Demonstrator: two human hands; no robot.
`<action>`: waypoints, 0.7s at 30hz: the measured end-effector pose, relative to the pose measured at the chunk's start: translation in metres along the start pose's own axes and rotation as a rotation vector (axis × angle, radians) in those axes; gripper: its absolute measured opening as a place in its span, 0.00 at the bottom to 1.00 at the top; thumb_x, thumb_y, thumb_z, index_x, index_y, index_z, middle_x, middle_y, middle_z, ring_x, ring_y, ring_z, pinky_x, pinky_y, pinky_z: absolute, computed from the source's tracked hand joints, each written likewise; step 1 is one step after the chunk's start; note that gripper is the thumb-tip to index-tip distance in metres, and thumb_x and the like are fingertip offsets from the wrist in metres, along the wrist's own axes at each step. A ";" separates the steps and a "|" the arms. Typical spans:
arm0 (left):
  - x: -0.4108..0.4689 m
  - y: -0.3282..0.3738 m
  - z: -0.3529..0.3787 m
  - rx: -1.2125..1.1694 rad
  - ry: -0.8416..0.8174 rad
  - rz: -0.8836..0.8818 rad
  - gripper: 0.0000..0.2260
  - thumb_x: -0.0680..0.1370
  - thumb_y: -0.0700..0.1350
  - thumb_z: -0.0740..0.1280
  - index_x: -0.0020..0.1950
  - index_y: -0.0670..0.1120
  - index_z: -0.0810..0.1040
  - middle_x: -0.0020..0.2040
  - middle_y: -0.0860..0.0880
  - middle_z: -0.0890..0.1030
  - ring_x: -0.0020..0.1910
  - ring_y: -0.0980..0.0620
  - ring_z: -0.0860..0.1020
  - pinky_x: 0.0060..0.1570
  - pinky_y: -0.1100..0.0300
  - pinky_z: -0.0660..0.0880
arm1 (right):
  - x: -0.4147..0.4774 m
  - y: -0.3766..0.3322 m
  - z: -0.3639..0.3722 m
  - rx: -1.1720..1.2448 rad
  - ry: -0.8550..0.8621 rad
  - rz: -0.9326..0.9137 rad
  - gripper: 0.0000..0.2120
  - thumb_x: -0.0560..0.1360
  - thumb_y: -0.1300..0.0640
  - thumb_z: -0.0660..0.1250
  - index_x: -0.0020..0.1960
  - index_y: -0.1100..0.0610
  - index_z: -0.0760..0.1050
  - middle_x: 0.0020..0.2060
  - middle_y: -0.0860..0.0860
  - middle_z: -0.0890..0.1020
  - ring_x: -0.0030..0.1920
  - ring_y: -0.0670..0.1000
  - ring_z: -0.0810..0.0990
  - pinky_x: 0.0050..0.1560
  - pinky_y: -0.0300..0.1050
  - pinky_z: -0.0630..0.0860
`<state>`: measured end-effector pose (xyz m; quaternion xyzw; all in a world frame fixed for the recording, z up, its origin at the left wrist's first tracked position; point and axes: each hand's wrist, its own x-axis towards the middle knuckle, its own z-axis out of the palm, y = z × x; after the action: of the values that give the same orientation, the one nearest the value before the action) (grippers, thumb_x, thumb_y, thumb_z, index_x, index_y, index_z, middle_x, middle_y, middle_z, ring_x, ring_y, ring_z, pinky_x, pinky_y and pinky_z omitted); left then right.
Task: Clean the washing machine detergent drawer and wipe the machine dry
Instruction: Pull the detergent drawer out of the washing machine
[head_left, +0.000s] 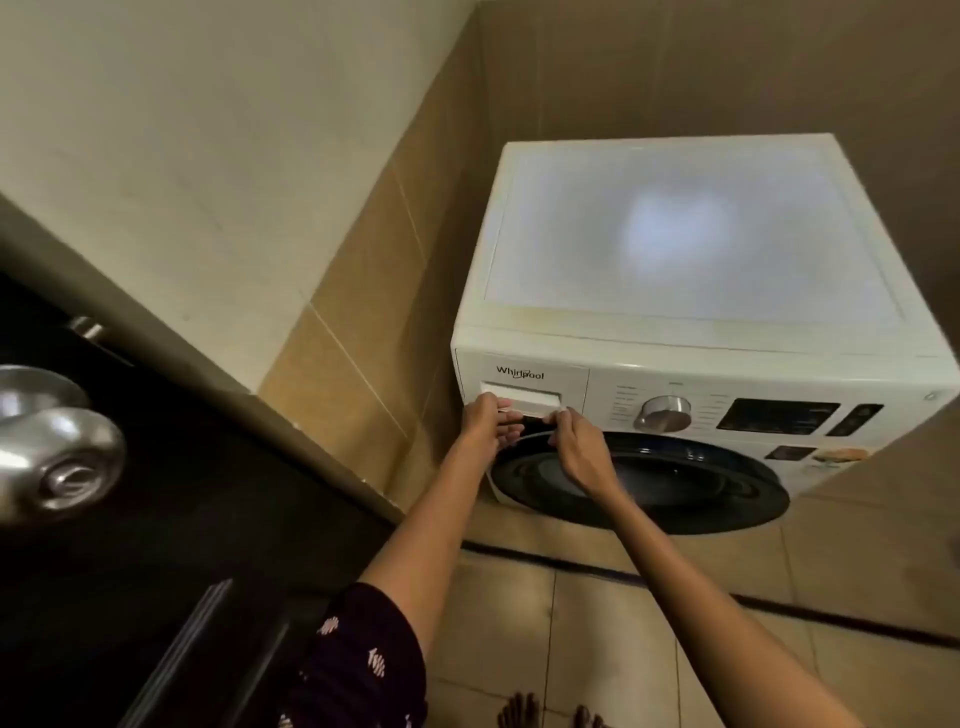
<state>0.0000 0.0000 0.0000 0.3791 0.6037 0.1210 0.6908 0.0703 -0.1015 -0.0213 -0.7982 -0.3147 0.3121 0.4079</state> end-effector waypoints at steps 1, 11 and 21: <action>0.005 -0.001 0.002 -0.019 0.001 0.000 0.15 0.80 0.39 0.51 0.62 0.36 0.71 0.38 0.43 0.76 0.34 0.48 0.74 0.33 0.61 0.72 | 0.003 0.004 0.002 0.026 0.003 0.010 0.18 0.82 0.56 0.47 0.50 0.61 0.75 0.40 0.55 0.77 0.44 0.54 0.75 0.47 0.48 0.69; 0.055 -0.002 0.019 -0.549 -0.106 -0.007 0.21 0.83 0.44 0.50 0.74 0.35 0.57 0.72 0.35 0.64 0.71 0.39 0.64 0.70 0.50 0.62 | 0.029 0.022 0.011 0.017 0.057 -0.015 0.19 0.82 0.56 0.47 0.57 0.63 0.75 0.41 0.54 0.76 0.43 0.53 0.75 0.42 0.42 0.65; 0.053 -0.026 0.020 -0.554 -0.127 0.107 0.30 0.76 0.62 0.59 0.67 0.39 0.67 0.52 0.41 0.77 0.50 0.47 0.78 0.46 0.57 0.80 | 0.023 0.007 0.003 -0.147 0.289 -0.320 0.15 0.81 0.54 0.52 0.51 0.59 0.77 0.44 0.54 0.76 0.45 0.53 0.75 0.43 0.49 0.74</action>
<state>0.0239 0.0080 -0.0569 0.2141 0.4822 0.2936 0.7971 0.0835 -0.0855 -0.0340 -0.8022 -0.3975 0.1022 0.4337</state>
